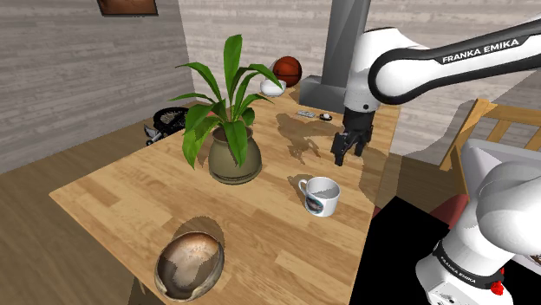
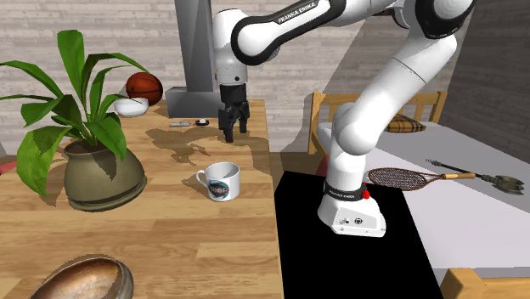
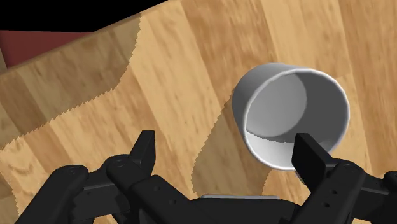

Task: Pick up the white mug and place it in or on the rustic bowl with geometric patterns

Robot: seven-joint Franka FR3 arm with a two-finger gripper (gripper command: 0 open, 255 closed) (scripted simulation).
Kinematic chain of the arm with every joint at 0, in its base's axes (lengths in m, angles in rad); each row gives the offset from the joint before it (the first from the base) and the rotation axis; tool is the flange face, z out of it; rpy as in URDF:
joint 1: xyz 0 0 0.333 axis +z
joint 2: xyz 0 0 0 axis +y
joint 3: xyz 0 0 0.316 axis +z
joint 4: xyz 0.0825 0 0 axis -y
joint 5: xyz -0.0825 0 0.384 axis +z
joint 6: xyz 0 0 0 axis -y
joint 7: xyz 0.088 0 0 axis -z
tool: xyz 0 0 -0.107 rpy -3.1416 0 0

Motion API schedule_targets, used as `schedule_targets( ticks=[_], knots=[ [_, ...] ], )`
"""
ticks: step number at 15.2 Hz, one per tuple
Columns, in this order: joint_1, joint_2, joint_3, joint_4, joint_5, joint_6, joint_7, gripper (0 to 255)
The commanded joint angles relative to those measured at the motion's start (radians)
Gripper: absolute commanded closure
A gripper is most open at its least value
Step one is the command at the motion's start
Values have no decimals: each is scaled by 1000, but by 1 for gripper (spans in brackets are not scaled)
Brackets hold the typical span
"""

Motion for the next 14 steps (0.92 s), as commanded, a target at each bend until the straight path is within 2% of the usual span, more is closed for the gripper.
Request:
schedule_targets(
  ticks=[1, 4, 11, 14],
  knots=[
    [12, 47, 19, -33, 21, 84, 17, 0],
    [26, 132, 43, -52, 45, 190, 37, 0],
    [31, 192, 54, -107, 55, 306, 35, 0],
    [31, 198, 55, -111, 56, 315, 35, 0]
  ],
)
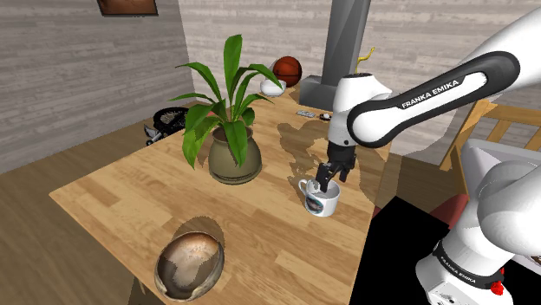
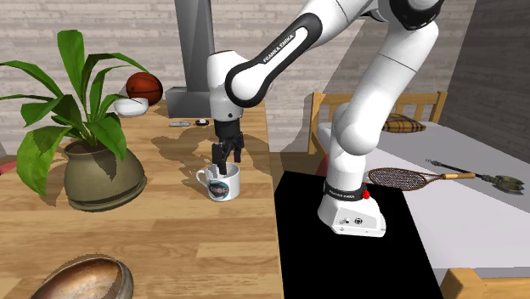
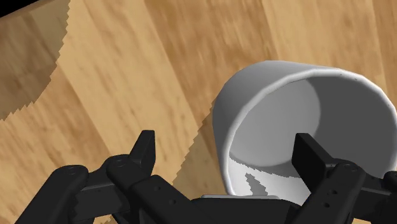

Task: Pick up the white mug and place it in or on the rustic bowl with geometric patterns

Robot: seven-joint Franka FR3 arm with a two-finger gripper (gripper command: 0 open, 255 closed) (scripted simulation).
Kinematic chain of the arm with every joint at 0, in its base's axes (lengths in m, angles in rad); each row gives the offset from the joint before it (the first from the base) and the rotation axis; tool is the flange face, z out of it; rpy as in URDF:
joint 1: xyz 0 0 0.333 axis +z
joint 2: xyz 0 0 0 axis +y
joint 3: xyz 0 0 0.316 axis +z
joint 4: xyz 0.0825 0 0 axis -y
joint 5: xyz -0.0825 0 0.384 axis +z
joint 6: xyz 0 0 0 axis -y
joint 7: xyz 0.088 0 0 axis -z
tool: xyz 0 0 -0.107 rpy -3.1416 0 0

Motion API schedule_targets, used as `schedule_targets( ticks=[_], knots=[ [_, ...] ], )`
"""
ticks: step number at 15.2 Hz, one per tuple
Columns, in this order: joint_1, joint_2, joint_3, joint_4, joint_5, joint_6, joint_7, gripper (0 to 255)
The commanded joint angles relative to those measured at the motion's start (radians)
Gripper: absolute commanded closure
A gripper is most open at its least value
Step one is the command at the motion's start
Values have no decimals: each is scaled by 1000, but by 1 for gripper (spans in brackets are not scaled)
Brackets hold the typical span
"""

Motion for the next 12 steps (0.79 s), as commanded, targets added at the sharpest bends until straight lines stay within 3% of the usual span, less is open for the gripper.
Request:
schedule_targets(
  ticks=[1, 5, 6, 12],
  knots=[
    [-1, 3, 0, 0, 0, 3, -1, 0],
    [-1, 3, 0, 0, 0, 3, -1, 0],
    [-1, 3, 0, 0, 0, 3, -1, 255],
    [-1, 3, 0, 0, 0, 3, -1, 255]
  ],
)
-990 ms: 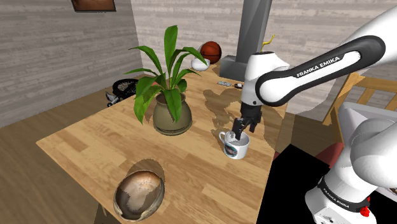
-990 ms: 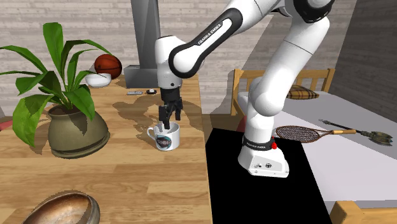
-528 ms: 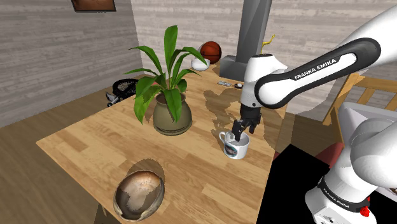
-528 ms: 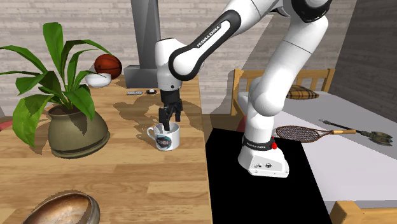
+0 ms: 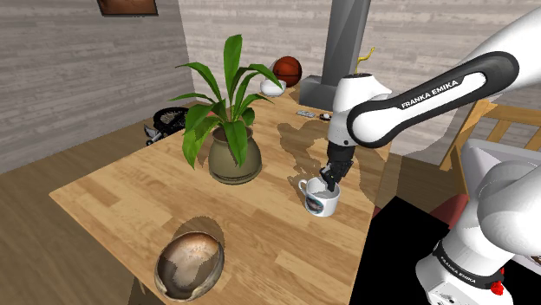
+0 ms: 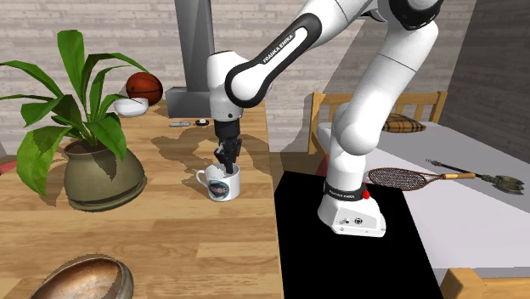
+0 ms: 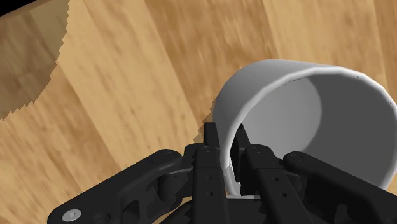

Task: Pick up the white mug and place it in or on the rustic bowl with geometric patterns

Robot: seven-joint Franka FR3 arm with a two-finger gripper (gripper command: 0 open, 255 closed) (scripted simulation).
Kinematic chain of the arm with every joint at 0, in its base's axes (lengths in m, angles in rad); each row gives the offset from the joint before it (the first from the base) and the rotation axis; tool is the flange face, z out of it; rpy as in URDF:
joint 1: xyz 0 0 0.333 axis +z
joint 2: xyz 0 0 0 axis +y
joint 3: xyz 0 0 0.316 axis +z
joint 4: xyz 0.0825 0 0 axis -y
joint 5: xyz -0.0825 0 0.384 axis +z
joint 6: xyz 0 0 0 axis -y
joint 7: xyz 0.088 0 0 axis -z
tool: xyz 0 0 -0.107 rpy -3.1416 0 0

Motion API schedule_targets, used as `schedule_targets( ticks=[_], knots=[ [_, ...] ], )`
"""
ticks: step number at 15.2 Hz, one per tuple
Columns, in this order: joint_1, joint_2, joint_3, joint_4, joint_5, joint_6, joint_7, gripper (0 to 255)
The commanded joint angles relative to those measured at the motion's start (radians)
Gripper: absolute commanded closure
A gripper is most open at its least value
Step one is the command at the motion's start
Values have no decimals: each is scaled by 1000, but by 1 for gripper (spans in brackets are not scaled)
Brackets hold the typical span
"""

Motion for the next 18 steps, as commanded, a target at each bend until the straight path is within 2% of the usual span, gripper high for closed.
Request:
schedule_targets(
  ticks=[1, 3, 18],
  knots=[
    [0, 0, 0, 0, 0, 0, 0, 255],
    [0, 0, 0, 0, 0, 0, 0, 255],
    [-4, -118, -17, 125, -17, -243, 14, 255]
  ],
)
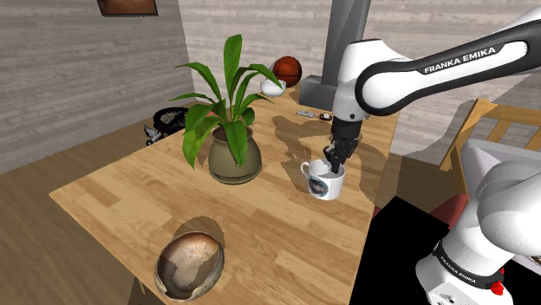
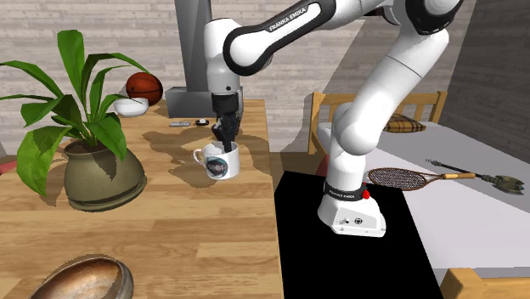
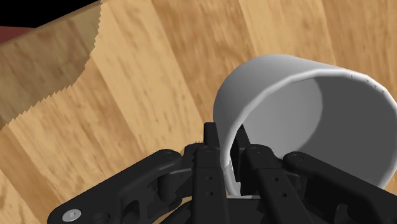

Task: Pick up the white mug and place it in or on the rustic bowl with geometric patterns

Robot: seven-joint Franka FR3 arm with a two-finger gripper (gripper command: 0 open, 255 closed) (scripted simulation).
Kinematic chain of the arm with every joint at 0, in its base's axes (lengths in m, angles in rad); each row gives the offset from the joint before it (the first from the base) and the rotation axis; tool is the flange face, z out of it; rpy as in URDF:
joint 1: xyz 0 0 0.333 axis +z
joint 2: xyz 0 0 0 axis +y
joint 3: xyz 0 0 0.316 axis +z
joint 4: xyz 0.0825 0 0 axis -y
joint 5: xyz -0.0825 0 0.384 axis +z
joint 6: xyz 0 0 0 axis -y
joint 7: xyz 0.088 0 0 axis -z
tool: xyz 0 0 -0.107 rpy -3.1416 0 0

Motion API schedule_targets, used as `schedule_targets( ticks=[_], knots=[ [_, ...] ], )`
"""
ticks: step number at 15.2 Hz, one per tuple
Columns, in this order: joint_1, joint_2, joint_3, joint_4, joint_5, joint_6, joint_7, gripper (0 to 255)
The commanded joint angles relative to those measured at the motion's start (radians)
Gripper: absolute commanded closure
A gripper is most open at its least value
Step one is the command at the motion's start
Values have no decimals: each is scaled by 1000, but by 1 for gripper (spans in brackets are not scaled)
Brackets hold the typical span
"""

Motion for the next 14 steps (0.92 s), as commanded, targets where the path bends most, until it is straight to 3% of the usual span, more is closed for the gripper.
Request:
schedule_targets(
  ticks=[1, 14],
  knots=[
    [-1, -9, -3, 18, -2, -28, 1, 255],
    [-5, -50, -16, 165, -15, -216, 12, 255]
  ],
)
